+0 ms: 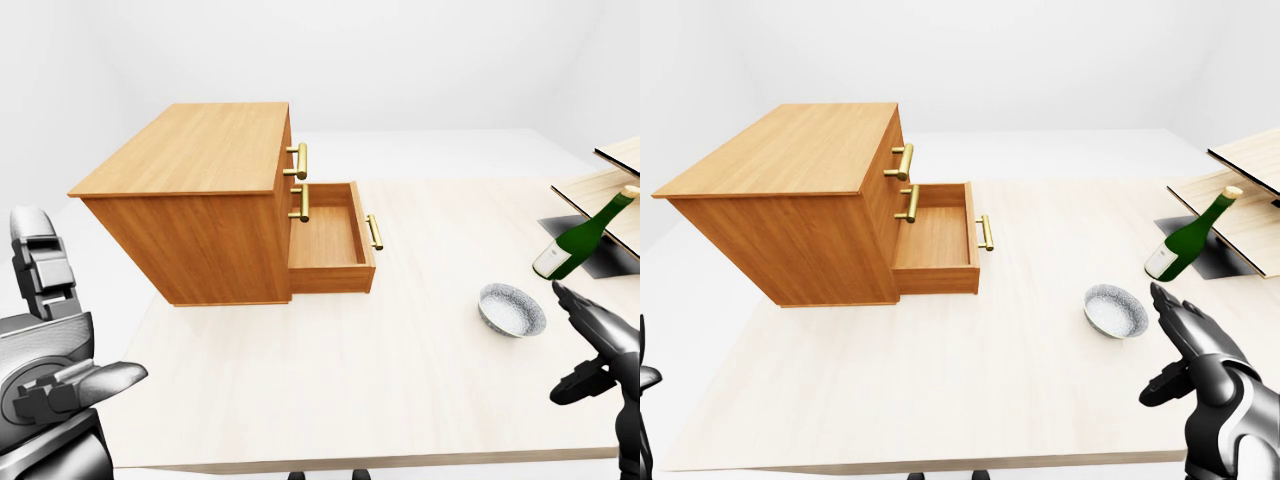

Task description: Put the bowl on top of the cabinet.

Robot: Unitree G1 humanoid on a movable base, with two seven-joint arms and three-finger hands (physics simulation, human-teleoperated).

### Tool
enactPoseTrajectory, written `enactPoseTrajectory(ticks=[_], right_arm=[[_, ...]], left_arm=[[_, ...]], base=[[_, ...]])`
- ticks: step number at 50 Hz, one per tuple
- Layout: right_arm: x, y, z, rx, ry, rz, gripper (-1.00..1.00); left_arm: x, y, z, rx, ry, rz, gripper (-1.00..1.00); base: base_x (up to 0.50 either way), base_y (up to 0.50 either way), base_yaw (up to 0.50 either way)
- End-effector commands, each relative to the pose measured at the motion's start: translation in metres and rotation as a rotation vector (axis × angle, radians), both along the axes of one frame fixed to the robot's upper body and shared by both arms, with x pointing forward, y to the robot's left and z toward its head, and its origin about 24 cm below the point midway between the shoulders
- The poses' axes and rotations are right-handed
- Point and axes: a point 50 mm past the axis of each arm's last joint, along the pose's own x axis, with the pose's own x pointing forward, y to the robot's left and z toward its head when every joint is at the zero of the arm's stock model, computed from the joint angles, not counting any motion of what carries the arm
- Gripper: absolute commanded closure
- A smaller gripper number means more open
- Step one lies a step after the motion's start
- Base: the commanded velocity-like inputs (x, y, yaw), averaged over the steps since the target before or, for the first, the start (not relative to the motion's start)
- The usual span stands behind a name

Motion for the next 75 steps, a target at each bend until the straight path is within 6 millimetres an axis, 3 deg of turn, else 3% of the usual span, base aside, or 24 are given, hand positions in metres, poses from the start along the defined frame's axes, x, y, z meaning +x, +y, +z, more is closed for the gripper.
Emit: enactPoseTrajectory(ticks=[1, 26, 75], right_arm=[[0.008, -0.004, 0.003, -0.017, 0.014, 0.012, -1.0], [0.025, 0.004, -0.022, 0.036, 0.122, 0.065, -1.0], [0.047, 0.017, -0.028, 0.001, 0.182, 0.131, -1.0]], left_arm=[[0.0, 0.0, 0.001, -0.002, -0.003, 0.001, -1.0], [0.0, 0.0, -0.001, -0.002, 0.001, -0.002, -1.0], [0.004, -0.002, -0.005, 0.004, 0.024, -0.015, -1.0]], base=[[0.0, 0.0, 0.0], [0.0, 0.0, 0.0], [0.0, 0.0, 0.0]])
